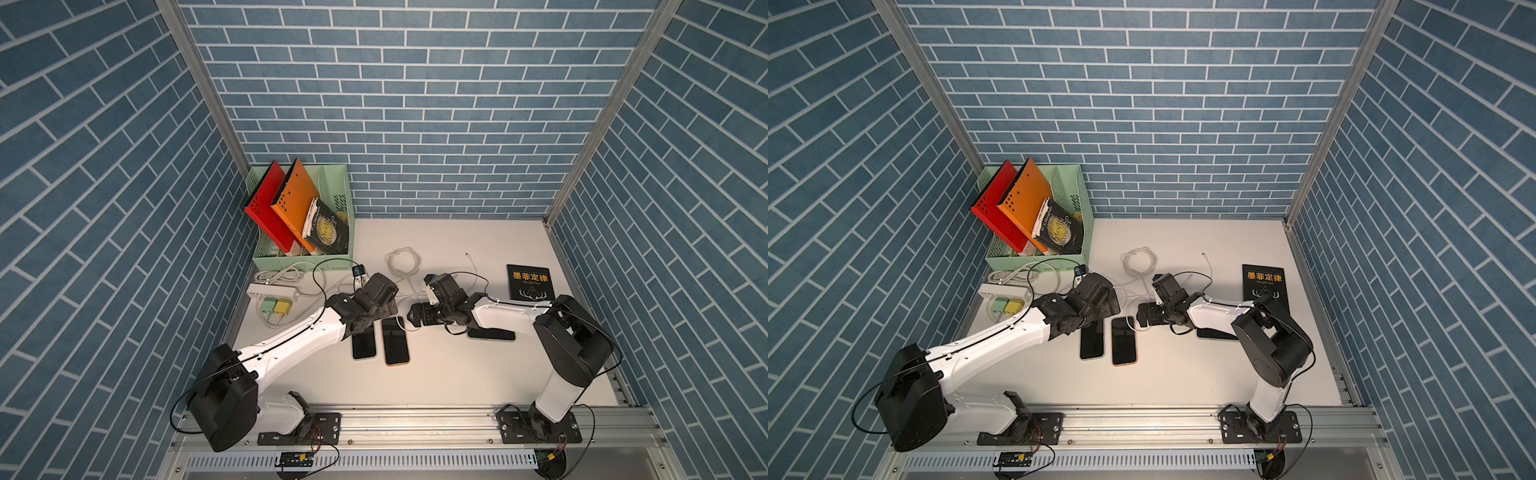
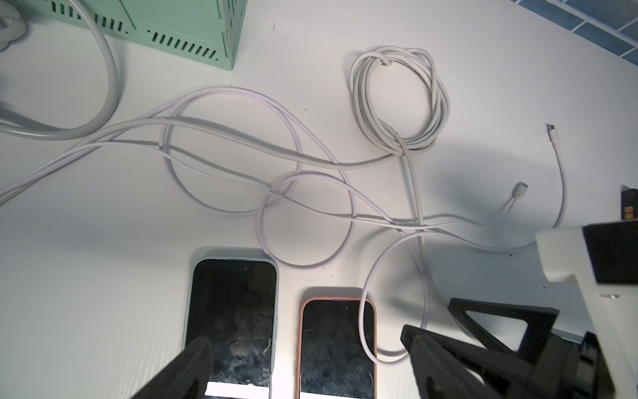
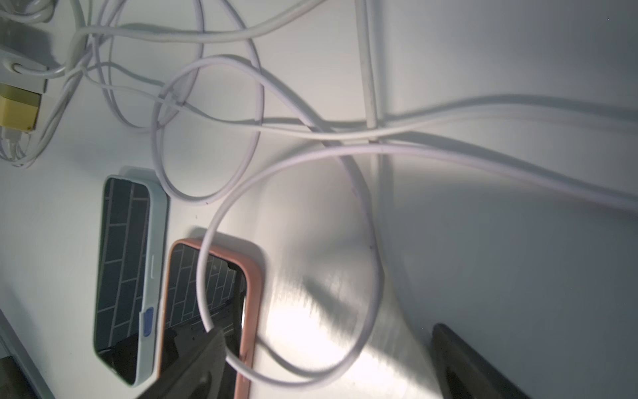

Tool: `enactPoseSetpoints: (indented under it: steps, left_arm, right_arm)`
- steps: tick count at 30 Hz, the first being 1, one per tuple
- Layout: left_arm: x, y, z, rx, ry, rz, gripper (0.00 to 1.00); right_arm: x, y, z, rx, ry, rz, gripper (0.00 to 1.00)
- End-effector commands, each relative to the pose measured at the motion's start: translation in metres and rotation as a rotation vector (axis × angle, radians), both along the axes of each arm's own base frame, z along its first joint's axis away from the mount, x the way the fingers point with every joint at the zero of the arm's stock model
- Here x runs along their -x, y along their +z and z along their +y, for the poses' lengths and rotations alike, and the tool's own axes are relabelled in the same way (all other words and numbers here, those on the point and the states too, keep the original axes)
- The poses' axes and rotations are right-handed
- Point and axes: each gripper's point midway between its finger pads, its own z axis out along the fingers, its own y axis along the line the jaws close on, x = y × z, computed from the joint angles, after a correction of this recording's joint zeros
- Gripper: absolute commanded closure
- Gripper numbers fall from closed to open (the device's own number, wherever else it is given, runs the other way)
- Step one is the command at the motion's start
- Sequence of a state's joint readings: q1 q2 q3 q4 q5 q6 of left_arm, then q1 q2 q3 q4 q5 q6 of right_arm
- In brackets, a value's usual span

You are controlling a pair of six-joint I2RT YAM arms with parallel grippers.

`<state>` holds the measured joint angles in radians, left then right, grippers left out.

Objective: Unplug the charging cable from the phone
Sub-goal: Adjust the charging cable at the center of the board, then adjust the phone at the center of the board.

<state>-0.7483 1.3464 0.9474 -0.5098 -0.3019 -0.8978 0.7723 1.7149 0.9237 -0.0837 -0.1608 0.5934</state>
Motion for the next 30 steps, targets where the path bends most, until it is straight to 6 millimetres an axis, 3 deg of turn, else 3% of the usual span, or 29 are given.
enactPoseSetpoints:
  steps: [1,5,13,17,30]
  left_arm:
    - [0.001,-0.005,0.006,-0.027,0.007,0.005,0.05]
    - [0.001,-0.004,0.007,-0.026,0.005,0.001,0.05]
    - [0.001,-0.006,0.011,-0.032,0.000,-0.001,0.05]
    - [-0.003,-0.009,0.009,-0.031,-0.009,0.003,0.05]
    - [-0.008,-0.010,0.007,-0.041,-0.019,0.009,0.05]
  right_arm:
    - [0.007,0.013,-0.028,0.065,-0.115,0.020,0.01]
    - [0.013,0.025,-0.060,0.067,-0.254,0.010,0.01]
    - [0.049,0.027,-0.152,0.003,-0.596,0.038,0.00]
    - [0.063,0.021,-0.186,-0.013,-0.723,0.057,0.00]
    - [0.065,-0.006,-0.221,-0.026,-0.915,0.120,0.00]
